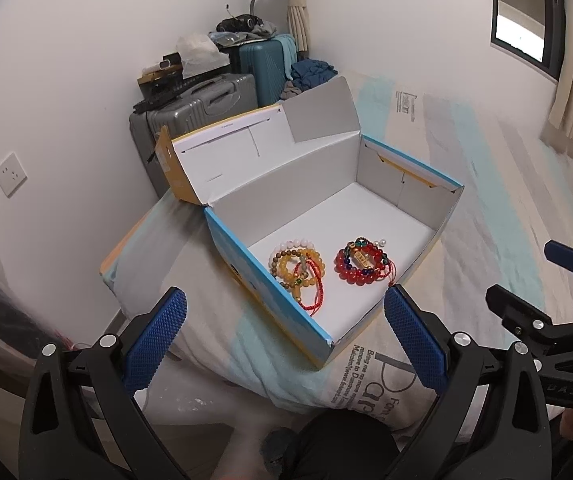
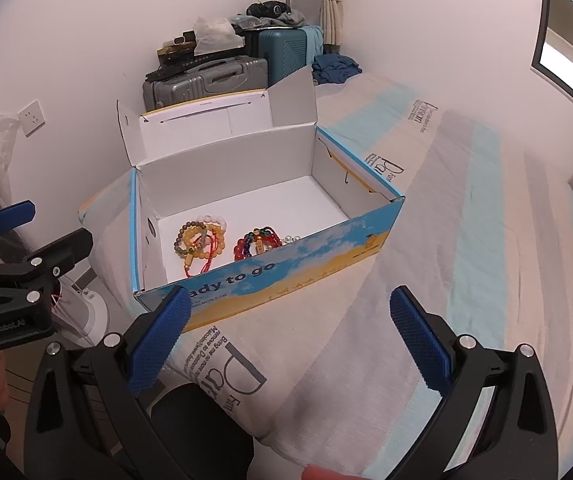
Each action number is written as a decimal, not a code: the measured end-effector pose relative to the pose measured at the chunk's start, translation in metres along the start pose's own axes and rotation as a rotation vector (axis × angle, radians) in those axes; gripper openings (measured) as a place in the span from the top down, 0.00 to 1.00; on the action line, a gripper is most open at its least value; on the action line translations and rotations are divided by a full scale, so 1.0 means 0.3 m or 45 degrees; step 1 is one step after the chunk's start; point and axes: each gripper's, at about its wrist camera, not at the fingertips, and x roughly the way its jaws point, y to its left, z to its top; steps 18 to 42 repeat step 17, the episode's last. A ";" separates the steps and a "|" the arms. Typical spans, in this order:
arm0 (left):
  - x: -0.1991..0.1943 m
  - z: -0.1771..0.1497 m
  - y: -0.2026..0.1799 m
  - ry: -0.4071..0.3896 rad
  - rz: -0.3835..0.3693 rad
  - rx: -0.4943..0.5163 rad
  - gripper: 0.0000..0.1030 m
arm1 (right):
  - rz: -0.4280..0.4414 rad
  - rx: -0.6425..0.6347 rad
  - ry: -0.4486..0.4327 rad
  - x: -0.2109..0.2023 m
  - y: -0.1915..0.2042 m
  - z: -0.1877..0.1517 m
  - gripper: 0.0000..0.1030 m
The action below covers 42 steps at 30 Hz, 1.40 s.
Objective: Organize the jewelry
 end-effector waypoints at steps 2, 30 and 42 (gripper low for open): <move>0.000 -0.001 0.002 -0.004 0.005 -0.001 0.06 | 0.000 0.002 0.001 0.001 0.000 0.000 0.07; 0.020 -0.010 0.017 0.020 0.009 -0.002 0.06 | 0.002 0.013 0.001 0.009 0.013 -0.004 0.07; 0.020 -0.010 0.017 0.020 0.009 -0.002 0.06 | 0.002 0.013 0.001 0.009 0.013 -0.004 0.07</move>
